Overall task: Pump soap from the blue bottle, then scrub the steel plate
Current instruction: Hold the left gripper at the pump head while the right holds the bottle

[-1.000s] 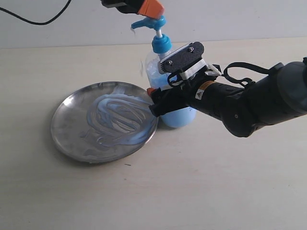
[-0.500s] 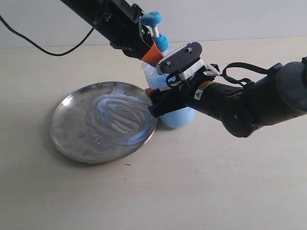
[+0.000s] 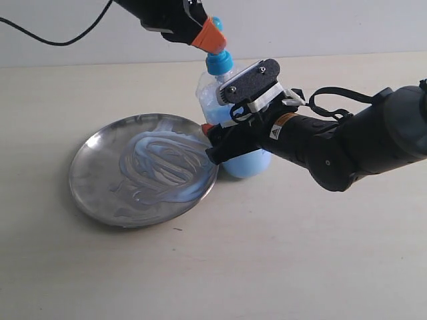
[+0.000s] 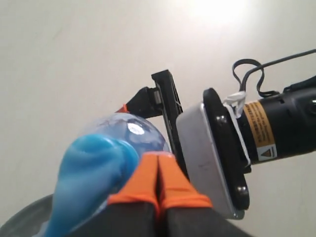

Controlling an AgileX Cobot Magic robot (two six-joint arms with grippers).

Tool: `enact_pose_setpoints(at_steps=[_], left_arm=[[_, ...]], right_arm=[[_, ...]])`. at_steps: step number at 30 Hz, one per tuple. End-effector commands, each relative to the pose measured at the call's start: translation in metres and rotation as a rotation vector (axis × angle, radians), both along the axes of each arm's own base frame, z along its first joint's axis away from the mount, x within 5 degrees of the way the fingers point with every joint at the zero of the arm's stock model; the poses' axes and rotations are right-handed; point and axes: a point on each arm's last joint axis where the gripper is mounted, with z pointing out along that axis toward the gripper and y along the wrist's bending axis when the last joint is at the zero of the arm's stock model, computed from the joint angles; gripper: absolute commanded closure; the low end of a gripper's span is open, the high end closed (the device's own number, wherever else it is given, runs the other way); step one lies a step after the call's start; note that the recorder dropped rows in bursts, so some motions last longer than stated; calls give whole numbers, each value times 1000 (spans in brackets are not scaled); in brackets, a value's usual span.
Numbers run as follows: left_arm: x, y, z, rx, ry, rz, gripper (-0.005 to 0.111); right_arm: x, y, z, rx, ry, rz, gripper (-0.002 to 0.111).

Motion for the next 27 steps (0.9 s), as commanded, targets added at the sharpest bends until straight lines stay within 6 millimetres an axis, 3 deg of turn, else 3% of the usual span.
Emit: enact_pose_setpoints(at_steps=[1,13,18,27], left_arm=[[-2,3,8,-4,-42,17,107],[10,8,39,14,-164,97,107],[16,17,34,23,-124,110,107],[15,14,32,-12,-99,84,107]], right_arm=[[1,3,3,-9,-34,27,108],[1,3,2,-7,-29,25,108],[1,3,2,-7,-29,25,108],[1,3,2,-7,-29,25,108]])
